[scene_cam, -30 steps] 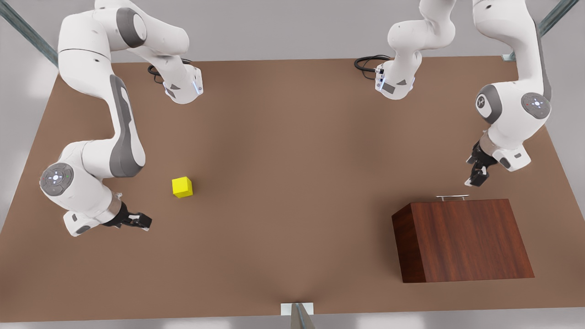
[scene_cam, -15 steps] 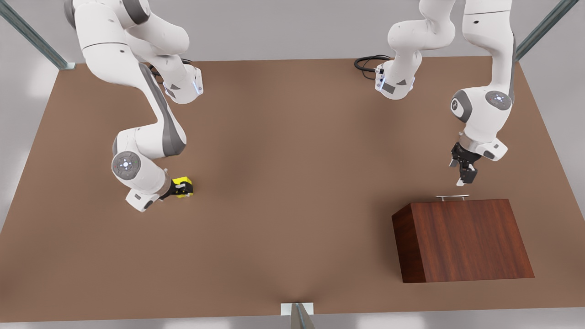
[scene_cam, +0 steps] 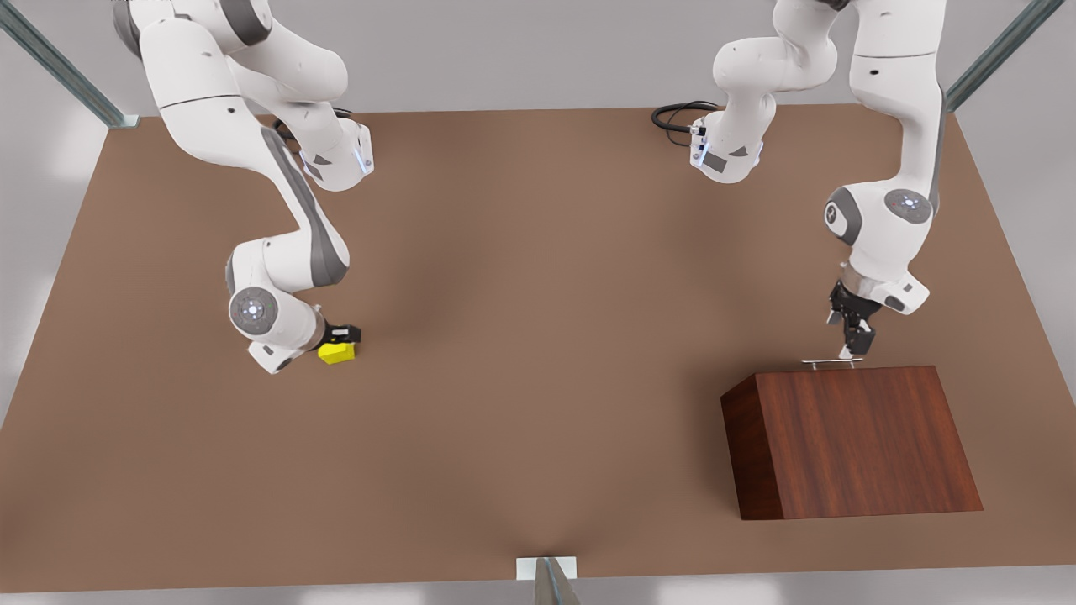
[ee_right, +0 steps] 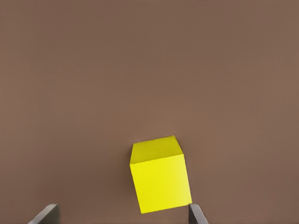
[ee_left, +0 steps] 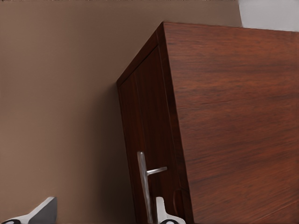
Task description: Open the drawer with left arm, place the square in the middle with right arm, and place the square in the drawer with left arm
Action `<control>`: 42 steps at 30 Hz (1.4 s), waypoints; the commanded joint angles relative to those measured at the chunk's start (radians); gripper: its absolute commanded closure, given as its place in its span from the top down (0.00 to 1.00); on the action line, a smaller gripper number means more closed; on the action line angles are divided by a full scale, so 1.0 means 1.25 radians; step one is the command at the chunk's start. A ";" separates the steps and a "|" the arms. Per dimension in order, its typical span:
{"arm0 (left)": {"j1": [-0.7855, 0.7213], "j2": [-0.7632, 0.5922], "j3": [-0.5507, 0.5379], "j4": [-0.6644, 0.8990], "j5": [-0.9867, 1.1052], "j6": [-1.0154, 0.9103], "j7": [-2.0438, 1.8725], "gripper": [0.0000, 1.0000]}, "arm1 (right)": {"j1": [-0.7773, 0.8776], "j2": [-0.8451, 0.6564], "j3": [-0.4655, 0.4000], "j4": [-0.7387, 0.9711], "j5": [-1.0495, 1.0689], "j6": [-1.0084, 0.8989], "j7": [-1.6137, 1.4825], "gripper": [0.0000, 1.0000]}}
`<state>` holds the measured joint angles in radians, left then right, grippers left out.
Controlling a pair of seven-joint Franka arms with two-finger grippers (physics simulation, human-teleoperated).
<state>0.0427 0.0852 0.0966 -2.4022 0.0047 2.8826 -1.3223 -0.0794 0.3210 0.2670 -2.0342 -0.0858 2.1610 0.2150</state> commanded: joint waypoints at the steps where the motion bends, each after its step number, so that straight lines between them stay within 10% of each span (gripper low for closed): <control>1: 0.003 0.008 0.000 0.005 0.001 0.001 0.000 1.00 | 0.001 0.002 0.001 -0.002 -0.001 0.003 0.000 1.00; 42: 0.009 0.034 -0.009 0.002 -0.007 -0.027 -0.017 1.00 | -0.063 0.032 0.008 -0.099 0.097 0.134 -0.242 1.00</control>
<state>0.0533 0.1274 0.0859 -2.4002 -0.0029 2.8472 -1.3437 -0.1579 0.3556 0.2776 -2.1571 0.0367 2.3219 -0.0875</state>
